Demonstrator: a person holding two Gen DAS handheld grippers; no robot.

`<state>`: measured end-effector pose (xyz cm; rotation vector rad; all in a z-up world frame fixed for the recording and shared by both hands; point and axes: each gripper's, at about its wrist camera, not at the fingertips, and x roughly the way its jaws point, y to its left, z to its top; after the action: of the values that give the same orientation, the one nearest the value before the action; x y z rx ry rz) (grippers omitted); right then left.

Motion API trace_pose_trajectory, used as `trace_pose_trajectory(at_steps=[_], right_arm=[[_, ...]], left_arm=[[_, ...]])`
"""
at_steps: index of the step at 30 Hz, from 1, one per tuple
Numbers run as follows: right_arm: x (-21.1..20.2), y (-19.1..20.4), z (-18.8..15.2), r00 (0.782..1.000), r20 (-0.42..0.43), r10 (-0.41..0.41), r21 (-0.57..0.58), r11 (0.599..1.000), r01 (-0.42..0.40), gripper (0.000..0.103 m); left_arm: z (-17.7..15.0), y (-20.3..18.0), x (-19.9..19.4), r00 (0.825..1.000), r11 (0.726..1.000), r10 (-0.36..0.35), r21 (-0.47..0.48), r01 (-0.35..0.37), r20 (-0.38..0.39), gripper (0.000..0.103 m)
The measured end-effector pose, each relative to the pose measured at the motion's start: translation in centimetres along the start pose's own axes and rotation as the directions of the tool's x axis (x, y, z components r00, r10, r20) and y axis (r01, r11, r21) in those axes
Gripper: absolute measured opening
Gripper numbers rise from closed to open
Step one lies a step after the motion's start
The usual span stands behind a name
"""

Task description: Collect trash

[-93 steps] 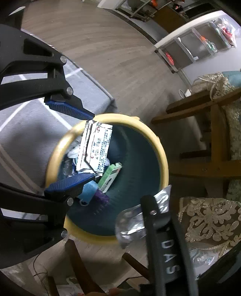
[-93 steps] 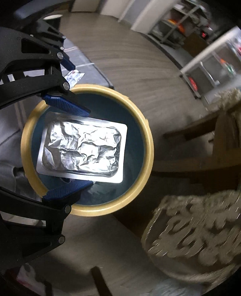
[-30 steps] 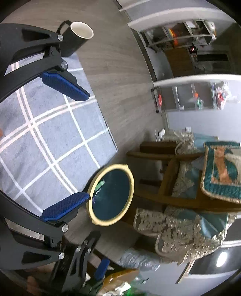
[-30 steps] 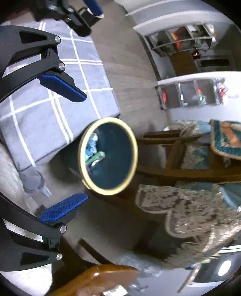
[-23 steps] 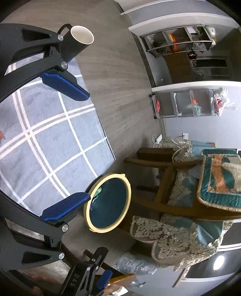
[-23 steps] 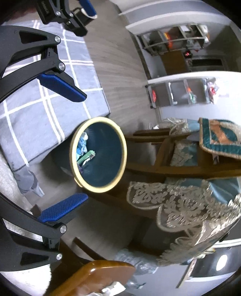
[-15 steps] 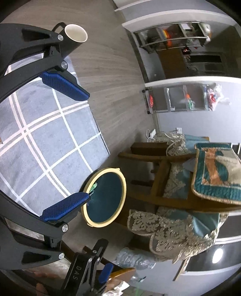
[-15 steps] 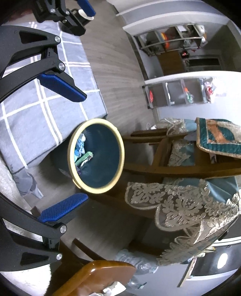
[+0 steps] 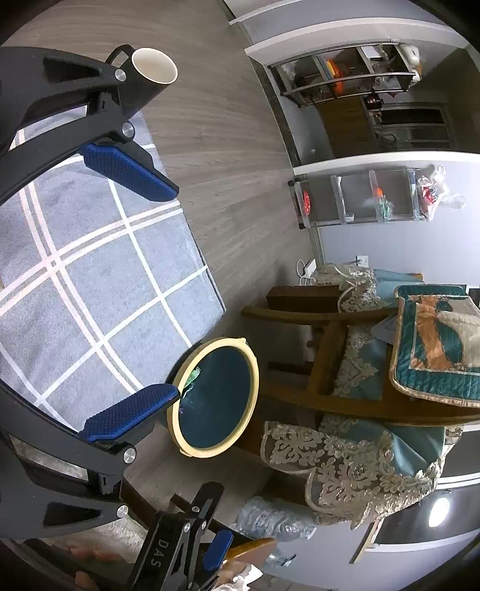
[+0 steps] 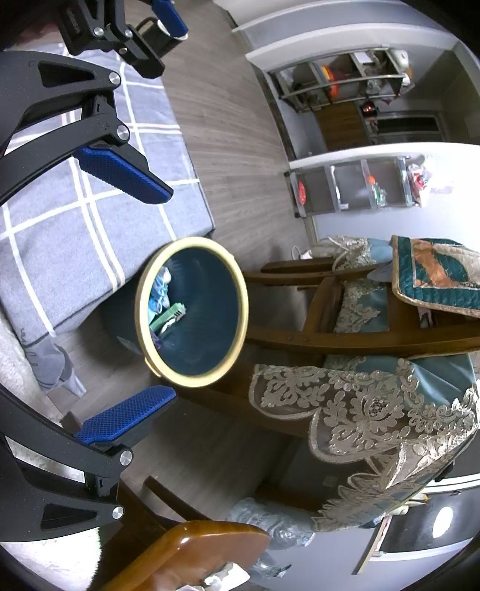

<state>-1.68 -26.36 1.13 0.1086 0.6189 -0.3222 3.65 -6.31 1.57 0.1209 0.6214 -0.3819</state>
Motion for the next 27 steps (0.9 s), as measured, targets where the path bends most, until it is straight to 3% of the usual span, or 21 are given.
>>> trace_pose_trajectory(at_steps=[27], right_arm=[[0.07, -0.04, 0.02, 1.0, -0.001, 0.001, 0.001, 1.0, -0.001, 0.098]], left_arm=[[-0.18, -0.13, 0.29, 1.0, 1.0, -0.003, 0.006, 0.003, -0.013, 0.097]])
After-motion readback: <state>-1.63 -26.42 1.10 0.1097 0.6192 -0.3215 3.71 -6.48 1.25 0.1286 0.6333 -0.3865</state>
